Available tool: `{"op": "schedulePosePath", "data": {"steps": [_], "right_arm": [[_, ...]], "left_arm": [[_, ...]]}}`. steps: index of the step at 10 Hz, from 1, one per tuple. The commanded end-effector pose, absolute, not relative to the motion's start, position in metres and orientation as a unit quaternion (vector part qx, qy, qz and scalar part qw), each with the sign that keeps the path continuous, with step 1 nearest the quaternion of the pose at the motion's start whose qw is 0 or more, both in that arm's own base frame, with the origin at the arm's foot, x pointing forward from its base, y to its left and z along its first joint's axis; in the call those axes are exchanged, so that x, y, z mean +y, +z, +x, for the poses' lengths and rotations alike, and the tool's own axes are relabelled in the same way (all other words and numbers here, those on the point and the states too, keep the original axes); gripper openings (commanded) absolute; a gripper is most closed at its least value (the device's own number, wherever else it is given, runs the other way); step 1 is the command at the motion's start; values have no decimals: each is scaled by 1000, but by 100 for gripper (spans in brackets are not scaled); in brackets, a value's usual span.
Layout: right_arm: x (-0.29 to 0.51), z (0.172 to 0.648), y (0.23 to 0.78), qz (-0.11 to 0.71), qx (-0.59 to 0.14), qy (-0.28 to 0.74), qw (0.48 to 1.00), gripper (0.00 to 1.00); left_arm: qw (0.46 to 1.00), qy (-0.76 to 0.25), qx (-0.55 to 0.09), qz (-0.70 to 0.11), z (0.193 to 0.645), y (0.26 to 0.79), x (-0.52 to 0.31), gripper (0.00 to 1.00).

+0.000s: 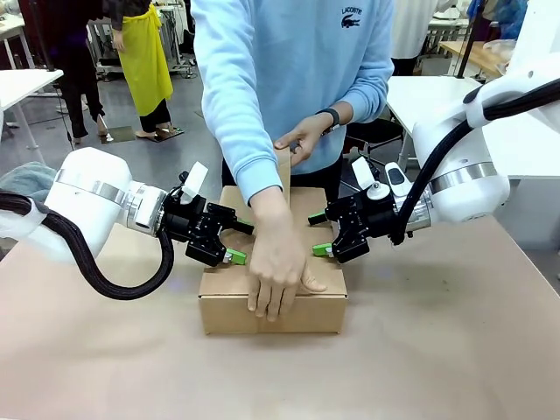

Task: Pack the gift set into the box.
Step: Press and hold the closed box until the human finishes sealing it.

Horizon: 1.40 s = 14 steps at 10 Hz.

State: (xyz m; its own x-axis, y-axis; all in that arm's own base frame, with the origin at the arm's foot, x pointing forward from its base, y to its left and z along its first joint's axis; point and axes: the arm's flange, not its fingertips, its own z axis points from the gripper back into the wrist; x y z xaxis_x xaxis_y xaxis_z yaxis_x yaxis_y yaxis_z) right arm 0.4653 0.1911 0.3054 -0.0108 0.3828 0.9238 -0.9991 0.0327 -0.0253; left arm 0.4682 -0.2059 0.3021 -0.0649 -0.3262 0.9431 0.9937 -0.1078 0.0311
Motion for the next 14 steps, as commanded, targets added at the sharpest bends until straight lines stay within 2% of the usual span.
{"op": "schedulePosePath", "data": {"steps": [1, 14], "right_arm": [[191, 463, 303, 375, -407, 587, 591, 100], [191, 463, 303, 375, -407, 587, 591, 100]], "left_arm": [[534, -616, -399, -420, 466, 299, -205, 100], [534, -616, -399, -420, 466, 299, -205, 100]]}}
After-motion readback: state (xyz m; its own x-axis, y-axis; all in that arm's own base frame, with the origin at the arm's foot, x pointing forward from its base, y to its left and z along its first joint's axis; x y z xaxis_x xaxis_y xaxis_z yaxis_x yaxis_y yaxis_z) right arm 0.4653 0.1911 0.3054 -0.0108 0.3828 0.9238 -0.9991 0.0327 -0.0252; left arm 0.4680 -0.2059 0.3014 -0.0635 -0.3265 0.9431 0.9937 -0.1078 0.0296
